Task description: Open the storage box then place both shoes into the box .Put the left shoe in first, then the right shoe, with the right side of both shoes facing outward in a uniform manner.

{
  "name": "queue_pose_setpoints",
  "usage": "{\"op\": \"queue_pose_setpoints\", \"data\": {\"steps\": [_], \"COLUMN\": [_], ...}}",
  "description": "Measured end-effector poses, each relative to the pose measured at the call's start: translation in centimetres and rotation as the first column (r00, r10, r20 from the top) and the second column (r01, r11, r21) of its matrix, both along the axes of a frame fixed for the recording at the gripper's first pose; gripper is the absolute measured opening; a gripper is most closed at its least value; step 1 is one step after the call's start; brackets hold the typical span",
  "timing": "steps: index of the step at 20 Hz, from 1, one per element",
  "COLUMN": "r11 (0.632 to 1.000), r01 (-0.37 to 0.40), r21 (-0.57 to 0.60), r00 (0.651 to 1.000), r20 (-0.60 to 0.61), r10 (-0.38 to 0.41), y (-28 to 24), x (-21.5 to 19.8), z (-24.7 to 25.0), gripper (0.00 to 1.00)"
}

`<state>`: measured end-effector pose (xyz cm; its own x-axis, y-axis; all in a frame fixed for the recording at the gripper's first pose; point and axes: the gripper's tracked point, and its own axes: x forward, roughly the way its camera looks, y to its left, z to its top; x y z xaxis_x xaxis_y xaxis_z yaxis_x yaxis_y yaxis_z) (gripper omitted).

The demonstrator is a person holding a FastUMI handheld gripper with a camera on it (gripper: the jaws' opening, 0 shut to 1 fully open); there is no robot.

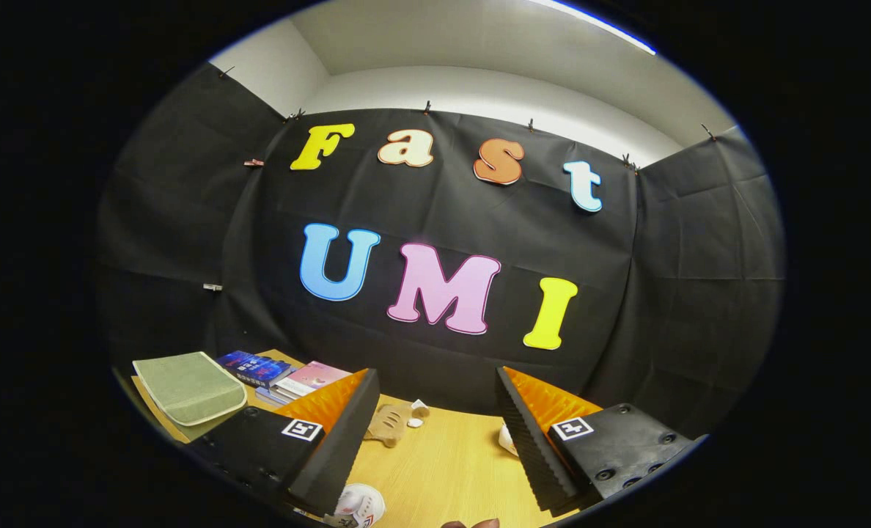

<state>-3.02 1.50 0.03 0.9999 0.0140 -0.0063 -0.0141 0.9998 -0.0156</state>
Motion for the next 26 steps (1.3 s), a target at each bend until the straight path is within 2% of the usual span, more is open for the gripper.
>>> {"op": "queue_pose_setpoints", "data": {"steps": [9, 11, 13, 14, 15, 16, 18, 20, 22, 23, 24, 26], "r11": [1.000, 0.999, 0.988, 0.963, 0.925, 0.887, 0.804, 0.661, 0.527, 0.462, 0.404, 0.309], "r01": [-0.005, -0.029, -0.151, -0.268, -0.377, -0.454, -0.548, -0.609, -0.599, -0.580, -0.547, -0.468], "r21": [-0.007, -0.015, -0.004, 0.015, 0.044, 0.083, 0.231, 0.437, 0.603, 0.671, 0.733, 0.828], "r00": [1.000, 1.000, 0.988, 0.963, 0.926, 0.891, 0.826, 0.738, 0.673, 0.638, 0.600, 0.534], "r20": [-0.001, 0.004, 0.024, 0.025, 0.017, 0.011, 0.000, 0.008, 0.023, 0.022, 0.007, -0.014], "r10": [0.005, 0.029, 0.151, 0.268, 0.377, 0.455, 0.563, 0.675, 0.739, 0.770, 0.800, 0.845], "y": [1.0, 2.2, 5.5, 8.2, 11.0, 13.8, 17.6, 21.6, 24.9, 26.4, 27.9, 30.5], "x": [-0.4, -0.4, -0.6, -0.9, -1.7, -2.6, -2.9, -3.8, -3.8, -3.6, -3.6, -3.5], "z": [-0.2, 0.5, 2.1, 2.8, 2.9, 2.9, 2.6, 1.8, 1.2, 0.4, -0.8, -3.2], "gripper": [0.97, 0.97, 0.97, 0.97, 0.97, 0.98, 0.97, 0.97, 1.00, 0.98, 0.98, 0.98]}}
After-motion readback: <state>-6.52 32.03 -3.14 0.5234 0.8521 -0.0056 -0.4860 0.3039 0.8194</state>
